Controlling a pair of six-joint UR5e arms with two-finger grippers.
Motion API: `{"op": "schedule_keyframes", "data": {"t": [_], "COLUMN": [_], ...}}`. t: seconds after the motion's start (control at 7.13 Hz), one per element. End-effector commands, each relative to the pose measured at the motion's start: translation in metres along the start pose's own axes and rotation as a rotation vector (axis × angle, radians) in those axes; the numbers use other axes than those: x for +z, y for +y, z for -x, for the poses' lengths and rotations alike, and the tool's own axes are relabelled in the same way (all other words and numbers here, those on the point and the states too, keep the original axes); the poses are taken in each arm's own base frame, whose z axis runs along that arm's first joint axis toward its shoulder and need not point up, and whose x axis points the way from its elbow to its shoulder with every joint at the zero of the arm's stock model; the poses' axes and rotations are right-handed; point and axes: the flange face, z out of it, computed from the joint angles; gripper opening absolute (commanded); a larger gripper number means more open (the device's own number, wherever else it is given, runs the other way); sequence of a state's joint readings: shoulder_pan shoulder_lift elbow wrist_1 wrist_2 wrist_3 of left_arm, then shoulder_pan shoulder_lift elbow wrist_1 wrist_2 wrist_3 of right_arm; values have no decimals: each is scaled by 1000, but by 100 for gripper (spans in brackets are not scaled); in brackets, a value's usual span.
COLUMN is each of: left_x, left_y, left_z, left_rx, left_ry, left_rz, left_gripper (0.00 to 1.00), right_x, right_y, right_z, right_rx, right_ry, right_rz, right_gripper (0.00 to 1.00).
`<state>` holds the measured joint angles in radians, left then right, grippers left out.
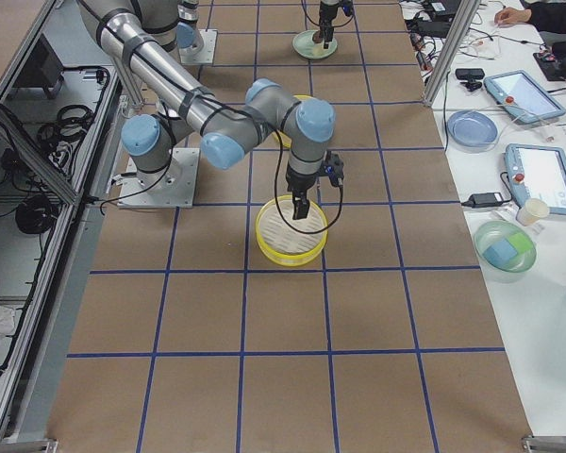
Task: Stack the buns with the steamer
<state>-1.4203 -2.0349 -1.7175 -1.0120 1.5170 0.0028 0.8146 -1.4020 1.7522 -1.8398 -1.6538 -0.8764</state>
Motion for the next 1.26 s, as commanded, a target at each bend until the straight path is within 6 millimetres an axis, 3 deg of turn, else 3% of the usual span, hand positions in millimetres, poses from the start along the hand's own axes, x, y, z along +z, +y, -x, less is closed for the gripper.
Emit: {"op": "schedule_keyframes", "data": {"t": [0.0,0.14,0.28,0.42,0.84,1.12], "left_x": [10,12,12,13,26,12], "left_y": [6,8,8,8,19,16], "left_z": [1,1,1,1,1,1], "left_rx": [-21,-30,-41,-53,-57,-52], "left_ry": [-3,-5,-8,-9,3,-1], "left_rz": [25,34,35,37,68,34], "left_gripper": [90,85,74,55,36,3], "right_x": [76,84,101,109,111,112], "right_y": [6,0,1,0,0,1], "right_z": [-57,-67,-69,-68,-68,-67], "right_rx": [23,23,23,25,29,28], "right_ry": [-55,-11,-4,-5,-8,-8], "right_rz": [43,22,51,50,54,56], "right_gripper": [89,84,66,46,15,0]}}
